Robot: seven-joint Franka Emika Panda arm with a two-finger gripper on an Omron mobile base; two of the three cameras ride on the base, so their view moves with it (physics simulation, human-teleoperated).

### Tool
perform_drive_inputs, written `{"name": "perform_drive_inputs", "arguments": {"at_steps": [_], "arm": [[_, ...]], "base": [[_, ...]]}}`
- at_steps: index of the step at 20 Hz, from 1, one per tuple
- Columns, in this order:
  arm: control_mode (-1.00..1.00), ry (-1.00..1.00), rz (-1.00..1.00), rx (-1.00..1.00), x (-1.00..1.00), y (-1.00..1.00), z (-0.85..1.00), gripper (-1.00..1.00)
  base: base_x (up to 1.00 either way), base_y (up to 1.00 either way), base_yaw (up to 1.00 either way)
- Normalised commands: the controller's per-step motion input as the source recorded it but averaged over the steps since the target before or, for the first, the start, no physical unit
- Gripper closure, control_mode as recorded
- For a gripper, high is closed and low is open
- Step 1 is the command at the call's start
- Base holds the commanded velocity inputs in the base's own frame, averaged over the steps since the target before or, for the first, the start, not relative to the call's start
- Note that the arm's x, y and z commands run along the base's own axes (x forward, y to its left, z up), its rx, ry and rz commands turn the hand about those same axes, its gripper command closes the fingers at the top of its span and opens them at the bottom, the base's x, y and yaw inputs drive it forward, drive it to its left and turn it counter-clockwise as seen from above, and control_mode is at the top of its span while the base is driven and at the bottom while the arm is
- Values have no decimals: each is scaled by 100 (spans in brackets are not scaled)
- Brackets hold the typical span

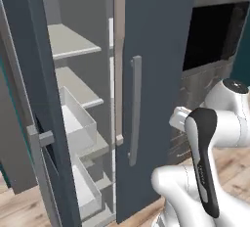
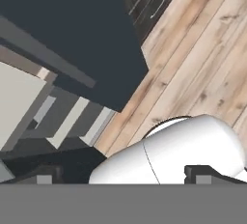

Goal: Take the bell pepper, peach, and chicken drumstick from the freezer and place them in the bowl on the counter.

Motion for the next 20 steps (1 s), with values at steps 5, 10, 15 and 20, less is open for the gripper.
{"name": "perform_drive_inputs", "arguments": {"at_steps": [5, 10, 15, 20], "arm": [[100, 0, 0, 0, 0, 0, 0, -100], [100, 0, 0, 0, 0, 0, 0, -100], [100, 0, 0, 0, 0, 0, 0, -100], [100, 0, 0, 0, 0, 0, 0, -100]], "base": [[-2, 48, 66], [13, 4, 18], [52, -6, 0], [64, -6, 2]]}}
